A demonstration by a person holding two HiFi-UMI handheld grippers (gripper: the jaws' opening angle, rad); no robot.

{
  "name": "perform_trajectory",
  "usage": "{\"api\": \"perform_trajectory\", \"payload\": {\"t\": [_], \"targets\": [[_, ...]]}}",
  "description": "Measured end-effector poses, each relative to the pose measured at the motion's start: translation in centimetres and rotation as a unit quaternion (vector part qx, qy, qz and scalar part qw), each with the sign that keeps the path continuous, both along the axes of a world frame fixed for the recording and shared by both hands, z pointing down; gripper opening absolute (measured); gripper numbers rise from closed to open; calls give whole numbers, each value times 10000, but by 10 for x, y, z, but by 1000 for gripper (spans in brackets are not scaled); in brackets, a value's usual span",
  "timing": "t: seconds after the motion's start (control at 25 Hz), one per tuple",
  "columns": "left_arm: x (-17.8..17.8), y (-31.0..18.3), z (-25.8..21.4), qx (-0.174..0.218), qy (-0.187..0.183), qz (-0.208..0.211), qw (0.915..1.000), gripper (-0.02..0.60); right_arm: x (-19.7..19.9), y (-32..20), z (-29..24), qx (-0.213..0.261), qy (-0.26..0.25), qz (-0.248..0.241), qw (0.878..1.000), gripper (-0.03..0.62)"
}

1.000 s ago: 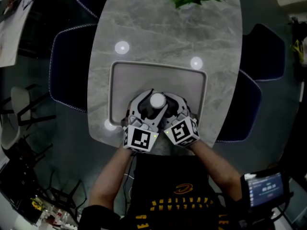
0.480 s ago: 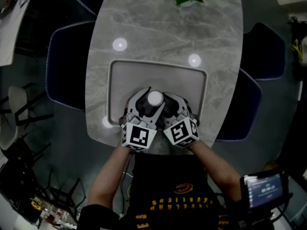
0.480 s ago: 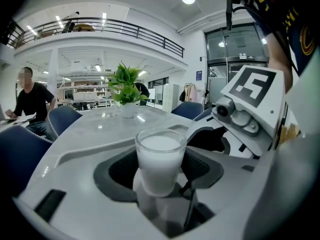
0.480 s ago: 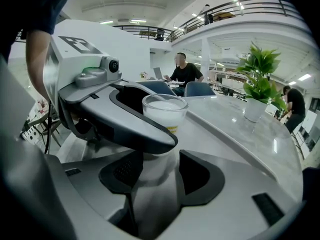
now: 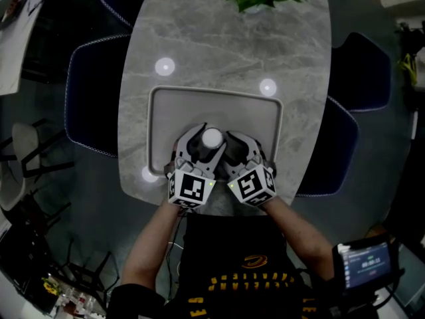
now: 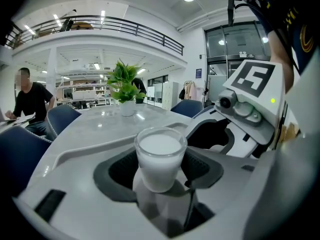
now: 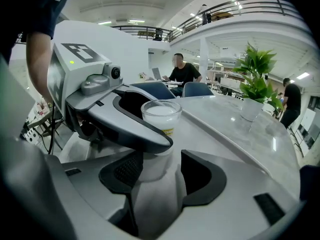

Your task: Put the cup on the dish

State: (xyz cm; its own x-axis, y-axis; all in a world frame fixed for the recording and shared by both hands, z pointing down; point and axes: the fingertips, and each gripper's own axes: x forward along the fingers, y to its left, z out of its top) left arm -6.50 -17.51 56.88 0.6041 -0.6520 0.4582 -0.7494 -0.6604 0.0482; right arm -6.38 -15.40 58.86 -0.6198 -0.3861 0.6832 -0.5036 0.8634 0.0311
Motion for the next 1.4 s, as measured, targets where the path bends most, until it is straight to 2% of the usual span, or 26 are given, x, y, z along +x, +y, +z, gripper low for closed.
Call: {"api": "perform_trajectory", "payload": {"t": [0.2,0.32,0.44,0.64,0.92,1.24,1.4], "targets": [[-2,0,4,-129,-146,-69,9998,259,3,2,-2,-11,-33,-7,10000,225],[-4,-1,6,-194,-111,-219,9995,259,5,1,-3,24,-66,7,10000,225],[-7,-2,5,-232,-52,-356,9991,301,7,2,-5,41,-73,18,10000,225],[-9,-1,-1,-256,-121,-379,9989,301,9,6,-12,68,-85,12,9999,225],[-16,12,-12,-364,79,-607,9975,301,19,10,-24,93,-143,133,9998,225],[-19,33,-30,-355,100,-702,9968,301,27,23,-41,-111,-465,383,9981,225],[-24,41,-40,-361,245,-817,9957,299,31,23,-57,-12,-863,498,9950,225]]}}
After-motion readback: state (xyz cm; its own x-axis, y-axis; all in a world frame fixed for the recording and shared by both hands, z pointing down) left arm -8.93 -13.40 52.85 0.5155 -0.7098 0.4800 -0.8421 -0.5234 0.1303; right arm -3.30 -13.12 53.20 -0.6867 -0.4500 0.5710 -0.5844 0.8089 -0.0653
